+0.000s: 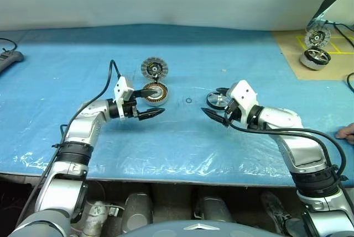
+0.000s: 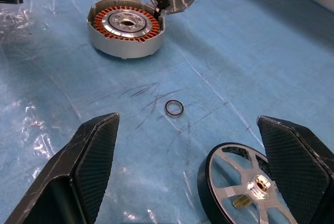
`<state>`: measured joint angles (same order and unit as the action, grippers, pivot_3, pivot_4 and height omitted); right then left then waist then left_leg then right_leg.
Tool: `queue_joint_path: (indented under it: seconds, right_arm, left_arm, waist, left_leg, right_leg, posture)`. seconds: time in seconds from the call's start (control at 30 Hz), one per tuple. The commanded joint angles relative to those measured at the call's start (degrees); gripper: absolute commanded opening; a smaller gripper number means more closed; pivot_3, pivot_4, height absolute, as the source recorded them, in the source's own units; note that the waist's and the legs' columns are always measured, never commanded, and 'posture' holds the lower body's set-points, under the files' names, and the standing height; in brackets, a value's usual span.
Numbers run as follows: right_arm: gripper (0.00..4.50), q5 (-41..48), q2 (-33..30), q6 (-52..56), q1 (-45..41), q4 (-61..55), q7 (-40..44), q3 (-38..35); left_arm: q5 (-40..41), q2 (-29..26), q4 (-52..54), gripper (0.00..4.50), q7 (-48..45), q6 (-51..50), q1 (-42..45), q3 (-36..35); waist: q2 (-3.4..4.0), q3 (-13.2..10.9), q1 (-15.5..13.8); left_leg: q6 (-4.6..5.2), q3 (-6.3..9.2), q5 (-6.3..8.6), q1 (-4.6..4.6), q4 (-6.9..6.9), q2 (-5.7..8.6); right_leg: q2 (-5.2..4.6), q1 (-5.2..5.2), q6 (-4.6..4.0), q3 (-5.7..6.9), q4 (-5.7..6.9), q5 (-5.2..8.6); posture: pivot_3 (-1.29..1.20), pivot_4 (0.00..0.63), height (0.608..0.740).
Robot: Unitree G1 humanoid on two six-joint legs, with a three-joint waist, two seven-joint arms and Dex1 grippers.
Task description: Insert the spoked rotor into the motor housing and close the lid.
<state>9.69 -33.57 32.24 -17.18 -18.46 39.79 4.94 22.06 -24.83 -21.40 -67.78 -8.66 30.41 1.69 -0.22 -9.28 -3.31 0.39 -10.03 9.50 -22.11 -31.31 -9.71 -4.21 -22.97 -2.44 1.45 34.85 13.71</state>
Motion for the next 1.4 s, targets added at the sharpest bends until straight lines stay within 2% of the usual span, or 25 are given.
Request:
queue_joint_path:
  seconds: [0.03, 0.53, 0.77, 1.0, 1.27, 1.4]
  right_arm:
    - [4.5, 0.3, 0.3, -0.2, -0.8, -0.8, -0.9, -0.8]
    - [4.5, -0.1, 0.5, -0.2, 0.1, -1.4, -1.6, 0.8]
    - [4.5, -0.5, 1.0, -1.0, -2.2, -0.5, -1.0, 2.3]
    - [4.5, -3.2, 3.3, -5.0, -9.1, 5.6, 1.6, 8.6]
    - [4.5, -10.6, 8.2, -14.4, -25.7, 25.4, 8.6, 18.5]
    - [4.5, -13.6, 11.4, -20.9, -32.7, 36.0, 11.6, 21.0]
  left_arm:
    - [1.3, -0.5, 3.8, 4.47, 0.6, -1.0, -0.6, -1.5]
    - [2.1, -0.8, 6.2, 4.47, 3.3, -3.9, -1.8, -3.0]
    - [1.9, -2.7, 4.8, 4.47, 3.7, -3.4, -3.0, -5.0]
    - [1.6, -3.7, 3.5, 4.47, 5.1, -2.5, -4.6, -6.8]
    - [1.0, -5.4, 2.2, 4.47, 6.9, -1.0, -6.7, -8.8]
    - [1.5, -5.0, 4.0, 4.47, 8.1, -1.1, -8.1, -9.5]
  waist:
    - [0.0, 0.0, 0.0]
    - [0.0, 0.0, -0.7]
    - [0.0, 0.0, -0.6]
    - [0.0, 0.0, -0.6]
    - [0.0, 0.0, -0.3]
    - [-0.02, 0.0, -0.3]
  left_leg:
    - [0.01, 0.0, -0.01, 0.0, 0.0, 0.0]
    - [0.01, -0.01, -0.01, -0.01, 0.0, -0.01]
    - [0.0, 0.0, 0.0, 0.01, 0.0, -0.02]
    - [0.0, -0.01, 0.0, 0.0, -0.02, -0.02]
    - [-0.01, -0.02, -0.01, -0.02, -0.14, -0.06]
    - [-0.01, -0.03, 0.0, -0.07, -0.23, -0.07]
  right_leg:
    - [0.0, 0.0, 0.0, 0.0, 0.0, 0.0]
    - [0.0, 0.0, -0.02, 0.01, -0.01, 0.0]
    - [0.01, 0.0, -0.02, 0.01, 0.0, 0.0]
    - [0.01, -0.01, -0.03, 0.01, 0.03, 0.0]
    - [0.01, -0.08, -0.06, 0.01, 0.21, -0.01]
    - [0.01, -0.1, -0.08, 0.01, 0.26, 0.0]
  posture:
    - [0.0, 0.15, 0.74]
    - [0.0, 0.15, 0.74]
    - [0.0, 0.15, 0.74]
    - [0.0, 0.15, 0.74]
    - [0.0, 0.15, 0.74]
    - [0.0, 0.15, 0.74]
